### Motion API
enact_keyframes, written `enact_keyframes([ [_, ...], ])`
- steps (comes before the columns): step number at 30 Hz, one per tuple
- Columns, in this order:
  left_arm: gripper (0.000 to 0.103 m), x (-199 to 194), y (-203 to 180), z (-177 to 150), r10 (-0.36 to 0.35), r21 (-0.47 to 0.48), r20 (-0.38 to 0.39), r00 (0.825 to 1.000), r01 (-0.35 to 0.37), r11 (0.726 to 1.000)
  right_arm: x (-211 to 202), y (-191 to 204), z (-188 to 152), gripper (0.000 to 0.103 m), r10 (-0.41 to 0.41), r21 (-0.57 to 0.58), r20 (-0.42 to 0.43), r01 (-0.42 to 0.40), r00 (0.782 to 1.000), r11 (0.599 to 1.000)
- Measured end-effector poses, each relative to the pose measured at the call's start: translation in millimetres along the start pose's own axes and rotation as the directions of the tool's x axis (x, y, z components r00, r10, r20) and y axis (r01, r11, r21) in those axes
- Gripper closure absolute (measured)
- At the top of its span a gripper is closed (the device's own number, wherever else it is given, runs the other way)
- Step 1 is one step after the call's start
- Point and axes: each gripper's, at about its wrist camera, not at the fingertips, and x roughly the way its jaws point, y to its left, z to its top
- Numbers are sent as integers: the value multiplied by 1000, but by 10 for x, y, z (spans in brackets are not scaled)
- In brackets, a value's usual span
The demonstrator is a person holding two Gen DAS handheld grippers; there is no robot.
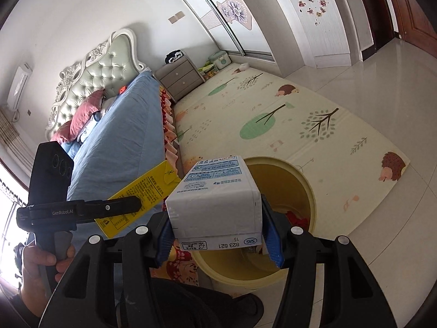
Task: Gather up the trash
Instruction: 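Carry the yellow carton and white box in both tools over the yellow bin, then open both tools to drop the carton and box into the bin, then move both tools back toward the orange sock and dark red ribbon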
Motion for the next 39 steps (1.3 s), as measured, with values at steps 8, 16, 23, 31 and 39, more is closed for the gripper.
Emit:
enact_keyframes([
  [8, 5, -89, 77, 59, 19, -39, 52, 998, -17, 999, 64, -11, 68, 14, -70, -25, 18, 71, 997, 997],
  [16, 5, -285, -56, -2, 77, 8, 117, 990, -79, 997, -27, -33, 47, 15, -34, 9, 14, 34, 999, 999],
  [23, 5, -673, -206, -129, 93, 63, 202, 975, -108, 992, -135, 180, 53, 14, -16, -14, 44, 16, 999, 1000],
  [31, 5, -1245, -183, -372, 131, 113, 321, 938, -175, 978, -210, 710, 57, 13, 66, -103, 77, -58, 995, 993],
  [39, 5, -1903, 180, -765, 272, 71, 448, 851, -337, 939, -212, 1596, 0, 8, 208, -298, 74, -177, 975, 938],
])
